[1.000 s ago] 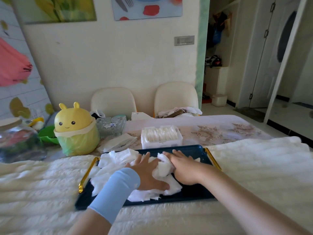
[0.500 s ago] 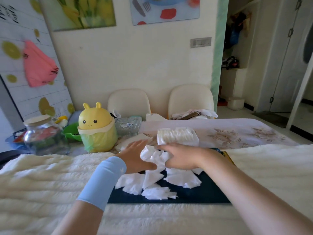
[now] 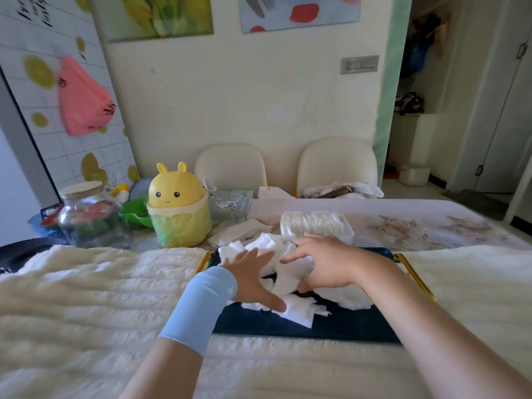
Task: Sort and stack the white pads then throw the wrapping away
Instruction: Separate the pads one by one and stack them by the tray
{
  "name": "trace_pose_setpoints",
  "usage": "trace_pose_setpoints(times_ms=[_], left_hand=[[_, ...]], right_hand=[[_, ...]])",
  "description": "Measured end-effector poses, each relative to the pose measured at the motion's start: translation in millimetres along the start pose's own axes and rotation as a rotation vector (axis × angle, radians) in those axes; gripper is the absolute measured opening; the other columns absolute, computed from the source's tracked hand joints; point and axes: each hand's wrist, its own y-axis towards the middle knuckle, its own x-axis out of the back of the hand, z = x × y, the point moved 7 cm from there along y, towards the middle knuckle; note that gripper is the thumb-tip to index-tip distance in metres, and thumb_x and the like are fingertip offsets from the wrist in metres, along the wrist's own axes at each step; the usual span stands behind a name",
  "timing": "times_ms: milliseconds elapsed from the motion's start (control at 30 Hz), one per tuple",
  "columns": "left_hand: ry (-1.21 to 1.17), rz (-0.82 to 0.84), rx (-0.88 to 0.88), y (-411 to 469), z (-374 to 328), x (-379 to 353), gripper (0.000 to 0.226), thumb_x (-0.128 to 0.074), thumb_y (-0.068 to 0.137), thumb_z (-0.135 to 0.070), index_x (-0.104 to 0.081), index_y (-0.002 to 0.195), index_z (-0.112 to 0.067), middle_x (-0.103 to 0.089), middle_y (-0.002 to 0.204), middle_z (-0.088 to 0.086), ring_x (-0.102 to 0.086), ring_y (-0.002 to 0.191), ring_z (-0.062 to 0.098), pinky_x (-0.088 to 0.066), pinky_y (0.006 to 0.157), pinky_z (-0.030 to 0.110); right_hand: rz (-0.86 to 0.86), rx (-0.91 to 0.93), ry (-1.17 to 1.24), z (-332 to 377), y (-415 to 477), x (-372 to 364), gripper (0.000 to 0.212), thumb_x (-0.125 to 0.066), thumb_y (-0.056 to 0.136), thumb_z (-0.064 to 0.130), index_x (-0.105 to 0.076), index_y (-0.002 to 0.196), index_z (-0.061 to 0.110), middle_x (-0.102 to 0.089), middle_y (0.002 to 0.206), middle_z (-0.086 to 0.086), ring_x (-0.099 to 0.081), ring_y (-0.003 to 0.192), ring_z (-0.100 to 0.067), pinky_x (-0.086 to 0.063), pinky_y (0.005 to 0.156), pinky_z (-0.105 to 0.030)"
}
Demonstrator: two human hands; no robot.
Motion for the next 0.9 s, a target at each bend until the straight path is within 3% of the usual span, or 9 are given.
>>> trace_pose_setpoints(times_ms=[67, 133, 233, 300, 367, 467, 600, 767, 900], left_hand=[[-0.090, -0.064, -0.023, -2, 1, 9, 0.103, -0.067, 0.078, -0.066, -0.002, 0.155, -0.045, 0.005, 0.165, -0.011, 0.002, 0.153, 0.018, -0.010, 0.121, 0.046], [-0.231, -0.174, -0.034, -4, 1, 20, 0.082, -0.065, 0.084, -0.057, -0.021, 0.152, -0.044, -0.014, 0.163, -0.009, -0.019, 0.149, 0.020, -0.025, 0.113, 0.037], [-0.488, -0.363, -0.102, -7, 1, 27, 0.040, -0.060, 0.093, -0.043, -0.053, 0.132, -0.039, -0.045, 0.146, -0.009, -0.047, 0.128, 0.015, -0.037, 0.088, 0.022], [-0.727, -0.465, -0.154, -10, 4, 27, 0.020, -0.056, 0.096, -0.041, -0.068, 0.109, -0.032, -0.065, 0.121, -0.007, -0.059, 0.111, 0.015, -0.042, 0.083, 0.021], [-0.939, -0.481, -0.208, -14, 4, 24, 0.024, -0.058, 0.094, -0.045, -0.072, 0.095, -0.025, -0.072, 0.101, -0.004, -0.065, 0.099, 0.016, -0.045, 0.089, 0.027], [-0.997, -0.470, -0.298, -14, -4, 25, 0.033, -0.073, 0.080, -0.050, -0.073, 0.093, -0.020, -0.076, 0.091, -0.003, -0.070, 0.088, 0.014, -0.051, 0.091, 0.032], [-1.062, -0.539, -0.254, -9, -1, 27, 0.004, -0.073, 0.087, -0.017, -0.072, 0.088, -0.013, -0.074, 0.077, 0.000, -0.068, 0.070, 0.013, -0.059, 0.081, 0.029], [-1.228, -0.458, -0.188, -4, 6, 14, 0.014, -0.070, 0.090, -0.016, -0.071, 0.094, -0.002, -0.074, 0.085, 0.015, -0.071, 0.077, 0.024, -0.060, 0.082, 0.035], [-1.404, -0.415, -0.163, -3, 8, 8, 0.019, -0.062, 0.096, -0.017, -0.068, 0.097, 0.001, -0.072, 0.093, 0.019, -0.070, 0.081, 0.025, -0.060, 0.081, 0.038]], right_hand=[[-0.030, 0.042, -0.061, 10, 1, 1, 0.058, -0.075, 0.083, 0.042, -0.055, 0.137, 0.047, -0.018, 0.166, 0.012, -0.002, 0.155, -0.013, -0.006, 0.124, -0.046], [-0.054, 0.075, -0.103, 20, 2, -4, 0.045, -0.073, 0.085, 0.042, -0.062, 0.128, 0.044, -0.025, 0.164, 0.010, -0.012, 0.153, -0.014, -0.008, 0.123, -0.041], [-0.134, 0.096, 0.088, 20, 1, -7, 0.020, -0.073, 0.082, 0.041, -0.070, 0.102, 0.041, -0.053, 0.143, 0.012, -0.043, 0.135, -0.016, -0.035, 0.110, -0.034], [-0.187, 0.091, 0.275, 12, 3, -4, 0.019, -0.076, 0.080, 0.043, -0.070, 0.095, 0.033, -0.065, 0.125, 0.013, -0.060, 0.114, -0.012, -0.049, 0.098, -0.034], [-0.255, 0.076, 0.488, 3, 3, 4, 0.018, -0.079, 0.082, 0.039, -0.074, 0.097, 0.029, -0.070, 0.103, 0.015, -0.065, 0.094, -0.004, -0.052, 0.088, -0.029], [-0.358, 0.091, 0.732, -4, 0, 17, 0.013, -0.079, 0.087, 0.028, -0.075, 0.091, 0.017, -0.062, 0.074, 0.008, -0.054, 0.067, -0.007, -0.045, 0.069, -0.024], [-0.349, 0.117, 0.876, -3, 1, 16, 0.005, -0.076, 0.089, 0.017, -0.076, 0.094, 0.015, -0.071, 0.078, -0.009, -0.060, 0.069, -0.016, -0.050, 0.058, -0.027], [-0.389, 0.101, 0.986, -5, 4, 17, 0.006, -0.074, 0.090, 0.014, -0.076, 0.096, 0.014, -0.071, 0.080, -0.004, -0.059, 0.070, -0.020, -0.047, 0.055, -0.026], [-0.275, 0.092, 1.045, -2, 3, 11, 0.013, -0.074, 0.089, 0.007, -0.074, 0.100, 0.012, -0.074, 0.082, -0.004, -0.065, 0.069, -0.016, -0.048, 0.058, -0.025]])
